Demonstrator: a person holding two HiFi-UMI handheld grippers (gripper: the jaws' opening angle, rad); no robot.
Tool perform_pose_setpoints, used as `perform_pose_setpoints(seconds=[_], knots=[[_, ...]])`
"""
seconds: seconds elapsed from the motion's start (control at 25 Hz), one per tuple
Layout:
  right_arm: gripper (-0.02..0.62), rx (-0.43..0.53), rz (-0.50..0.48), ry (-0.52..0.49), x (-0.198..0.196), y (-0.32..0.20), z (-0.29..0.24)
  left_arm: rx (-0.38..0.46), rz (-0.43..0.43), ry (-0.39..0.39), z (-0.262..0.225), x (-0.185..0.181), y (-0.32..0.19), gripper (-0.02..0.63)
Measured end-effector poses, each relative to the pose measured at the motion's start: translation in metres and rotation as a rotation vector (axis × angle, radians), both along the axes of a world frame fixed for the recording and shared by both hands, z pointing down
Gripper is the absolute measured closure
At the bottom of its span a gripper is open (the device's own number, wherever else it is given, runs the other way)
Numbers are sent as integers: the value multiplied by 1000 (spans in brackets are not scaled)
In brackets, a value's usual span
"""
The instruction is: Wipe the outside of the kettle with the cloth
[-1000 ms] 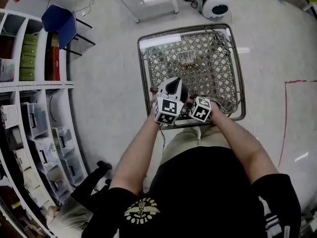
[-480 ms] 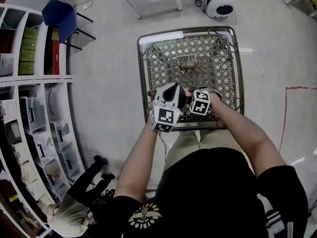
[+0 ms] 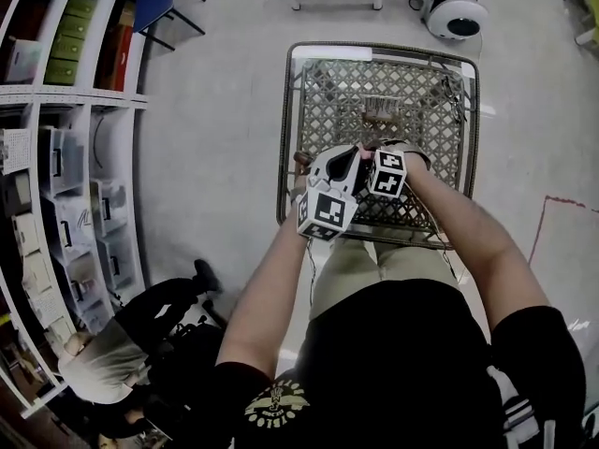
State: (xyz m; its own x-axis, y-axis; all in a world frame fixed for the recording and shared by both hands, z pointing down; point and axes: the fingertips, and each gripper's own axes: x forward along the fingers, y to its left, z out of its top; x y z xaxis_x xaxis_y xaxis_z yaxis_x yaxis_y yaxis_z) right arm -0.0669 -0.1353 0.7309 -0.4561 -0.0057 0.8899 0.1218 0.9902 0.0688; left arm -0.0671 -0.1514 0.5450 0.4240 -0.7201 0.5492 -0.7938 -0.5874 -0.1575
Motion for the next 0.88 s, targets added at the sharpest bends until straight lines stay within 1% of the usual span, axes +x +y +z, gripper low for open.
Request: perform_pose_setpoints(seconds=[0.16,0.2,0.28,0.4,0.68,0.76,0.88], knots=[[569,107,-131,-9,-7,-4,5,2,-15,-1,1,-2,1,609],[569,127,-153,-13,-8,-6,8,3,-17,-2,1,-2,0,609],[569,139,-170,-16,-8,-5,12,4,-18,-3,0,-2,-3,609],[569,150,-169,-11,-8,1,15,-4,-19,3,0,-3,-2,609],[568,101,-144,39,11,35,32,4,-8,-4,1,-2,-1,610],[568,90,-124,45,14,45,33,-5,-7,7,1,-3,-1,609],[568,70,-67,45,16,59,32,-18,-8,24,1,-3,-1,609]])
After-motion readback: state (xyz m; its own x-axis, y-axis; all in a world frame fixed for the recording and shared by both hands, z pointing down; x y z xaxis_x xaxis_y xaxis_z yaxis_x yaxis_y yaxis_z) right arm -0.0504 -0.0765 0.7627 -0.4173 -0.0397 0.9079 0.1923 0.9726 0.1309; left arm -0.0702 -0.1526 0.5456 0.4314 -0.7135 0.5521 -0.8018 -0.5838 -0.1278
